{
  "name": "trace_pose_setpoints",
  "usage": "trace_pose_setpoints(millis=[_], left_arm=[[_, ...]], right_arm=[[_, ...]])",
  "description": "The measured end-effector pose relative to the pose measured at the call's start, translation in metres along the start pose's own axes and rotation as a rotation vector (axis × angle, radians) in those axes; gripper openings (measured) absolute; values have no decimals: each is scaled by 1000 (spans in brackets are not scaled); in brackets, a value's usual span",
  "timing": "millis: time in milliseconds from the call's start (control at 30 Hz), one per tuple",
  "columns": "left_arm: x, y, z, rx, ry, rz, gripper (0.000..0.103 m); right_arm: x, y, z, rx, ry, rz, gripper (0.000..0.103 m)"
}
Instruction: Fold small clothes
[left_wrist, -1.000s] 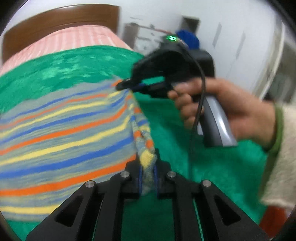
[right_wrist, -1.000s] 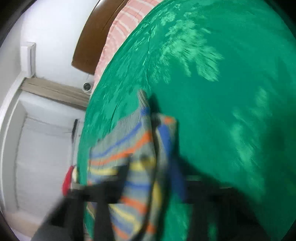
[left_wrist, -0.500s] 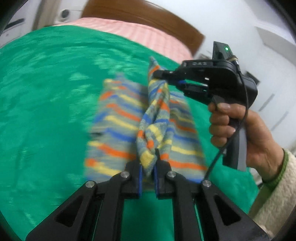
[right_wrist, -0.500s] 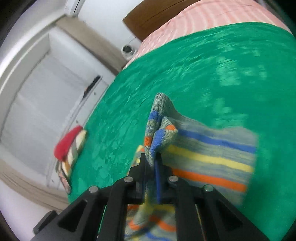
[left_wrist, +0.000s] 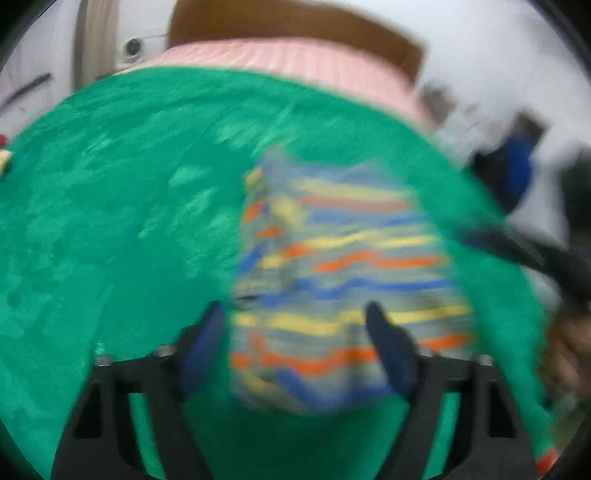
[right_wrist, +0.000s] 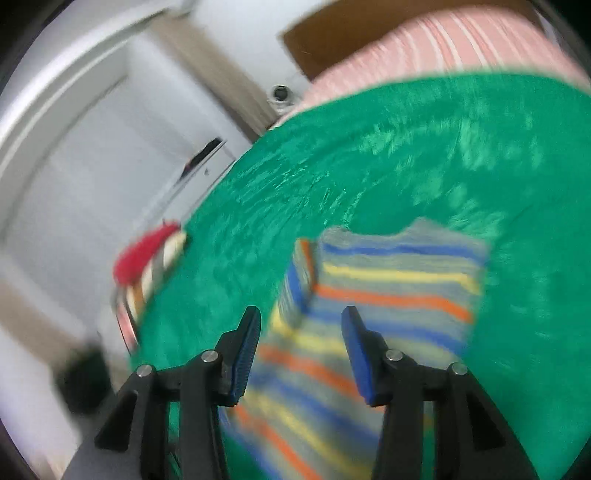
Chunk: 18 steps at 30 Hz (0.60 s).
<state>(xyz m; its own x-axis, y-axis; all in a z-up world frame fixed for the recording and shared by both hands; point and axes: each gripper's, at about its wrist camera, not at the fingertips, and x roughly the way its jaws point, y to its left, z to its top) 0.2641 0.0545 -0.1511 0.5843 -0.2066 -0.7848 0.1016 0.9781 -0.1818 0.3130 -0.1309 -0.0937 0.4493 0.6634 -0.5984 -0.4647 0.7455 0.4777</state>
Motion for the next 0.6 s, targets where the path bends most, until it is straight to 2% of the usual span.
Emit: trace_pose_setpoints(millis=[33,67,100,133,167,200,267,367,433,500,533,600], left_arm=[[5,6,-6,6,42,51,50],[8,14,-6,-17,59,24,51],[-1,24,-7,-66,54,-5,55],[-9,27,-5,-80,44,10,57],[-19,30,-3,-84,20,37,59],[-31,31,0,-76,-21,47,66],[-44,25,12,-49,-65,-60,80],[-22,0,42,28,-24,-142,84],[1,-12,53,68,26,-82,74],[33,-5,61,20,95,18,39],[46,5,61,-38,131,14,39],[53,21,57,-126,137,-42,39]], right_arm=[[0,-4,-21,6,50,40,47],[8,-10,-45,30,125,58,46],[20,-18,-72,47,204,11,40],[21,-21,-89,44,219,-22,36],[14,-20,-102,29,173,-47,24],[3,-18,-107,34,140,-65,24],[-14,-14,-104,46,102,-103,25],[-27,4,-74,-55,9,-159,25],[-20,8,-49,-76,-14,-166,25],[-7,-2,-22,-67,-25,-151,25],[3,-6,-14,-71,-23,-160,27],[31,-30,-7,-3,20,-207,42]])
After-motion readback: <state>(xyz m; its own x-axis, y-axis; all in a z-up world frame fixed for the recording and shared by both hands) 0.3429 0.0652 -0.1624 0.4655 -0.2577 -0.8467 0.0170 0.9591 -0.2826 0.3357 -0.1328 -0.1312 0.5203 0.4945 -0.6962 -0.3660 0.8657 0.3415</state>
